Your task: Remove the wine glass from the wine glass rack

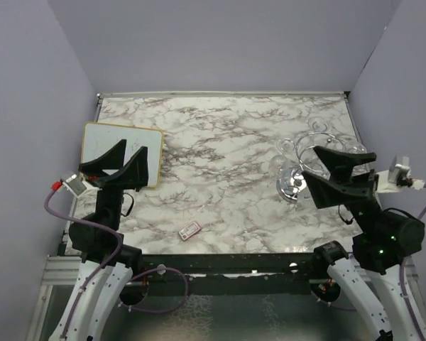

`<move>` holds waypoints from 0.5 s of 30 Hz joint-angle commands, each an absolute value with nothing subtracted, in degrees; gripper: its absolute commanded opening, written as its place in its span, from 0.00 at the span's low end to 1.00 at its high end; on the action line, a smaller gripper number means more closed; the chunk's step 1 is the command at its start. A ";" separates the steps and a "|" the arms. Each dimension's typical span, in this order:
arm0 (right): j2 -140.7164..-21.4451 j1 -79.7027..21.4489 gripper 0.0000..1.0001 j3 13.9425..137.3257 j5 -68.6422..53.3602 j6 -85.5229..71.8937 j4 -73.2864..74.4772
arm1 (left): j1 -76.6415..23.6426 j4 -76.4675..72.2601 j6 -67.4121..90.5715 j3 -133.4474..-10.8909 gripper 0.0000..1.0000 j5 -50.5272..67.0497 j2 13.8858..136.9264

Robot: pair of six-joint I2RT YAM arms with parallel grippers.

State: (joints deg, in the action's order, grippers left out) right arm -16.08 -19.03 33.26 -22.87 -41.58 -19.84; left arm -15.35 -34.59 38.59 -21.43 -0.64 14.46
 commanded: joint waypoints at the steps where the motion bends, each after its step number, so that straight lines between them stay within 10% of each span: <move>1: -22.47 -21.27 1.00 49.05 -11.01 -33.46 -4.25 | -15.89 -25.05 33.39 -33.05 0.99 1.19 22.00; 15: -34.23 -25.63 1.00 76.88 18.11 -12.98 23.54 | -16.74 -5.90 29.78 -59.64 0.99 12.45 49.50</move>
State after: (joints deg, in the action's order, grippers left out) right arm -32.84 -24.82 74.61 6.98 -20.71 12.29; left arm -16.27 -13.85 31.03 -55.53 6.02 44.01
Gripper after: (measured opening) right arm 0.997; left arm 0.991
